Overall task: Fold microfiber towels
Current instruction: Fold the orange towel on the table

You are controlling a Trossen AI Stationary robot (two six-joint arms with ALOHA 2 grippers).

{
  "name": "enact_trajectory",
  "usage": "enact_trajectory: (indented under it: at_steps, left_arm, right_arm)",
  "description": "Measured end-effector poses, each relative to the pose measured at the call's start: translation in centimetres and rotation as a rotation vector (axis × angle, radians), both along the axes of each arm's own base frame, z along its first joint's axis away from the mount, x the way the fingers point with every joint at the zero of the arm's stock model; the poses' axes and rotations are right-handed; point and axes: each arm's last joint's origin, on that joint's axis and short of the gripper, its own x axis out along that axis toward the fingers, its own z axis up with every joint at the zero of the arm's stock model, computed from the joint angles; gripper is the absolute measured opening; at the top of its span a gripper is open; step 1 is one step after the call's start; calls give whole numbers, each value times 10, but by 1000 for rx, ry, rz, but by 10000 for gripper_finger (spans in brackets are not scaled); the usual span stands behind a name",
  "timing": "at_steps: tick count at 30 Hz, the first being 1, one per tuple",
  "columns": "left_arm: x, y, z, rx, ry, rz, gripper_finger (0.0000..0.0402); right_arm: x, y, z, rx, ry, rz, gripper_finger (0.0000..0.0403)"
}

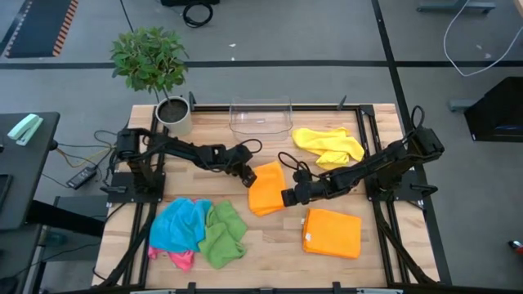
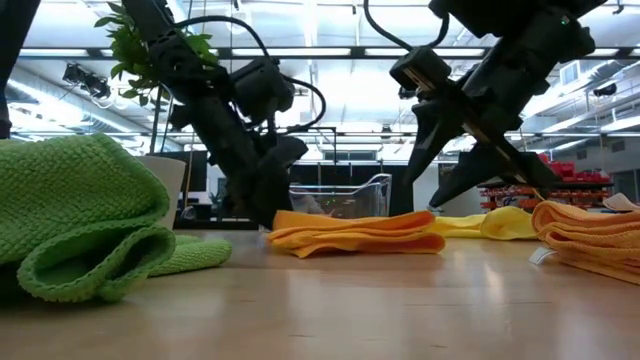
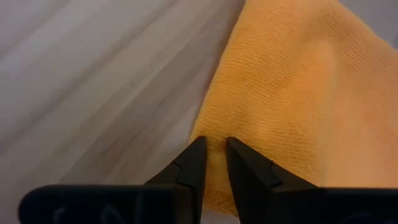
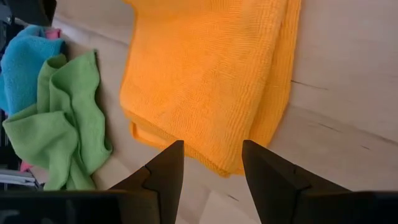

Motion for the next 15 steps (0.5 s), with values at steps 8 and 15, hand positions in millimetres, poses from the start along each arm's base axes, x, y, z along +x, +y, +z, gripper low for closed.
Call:
enact_trajectory:
  at_steps: [8, 15]
  left_arm:
    - [-2, 4, -1, 28, 15, 31, 62]
    - [-2, 3, -2, 35, 23, 29, 60]
  right_arm:
    - [3, 1, -8, 15, 18, 4, 170]
    - [8, 5, -16, 42, 11, 33, 170]
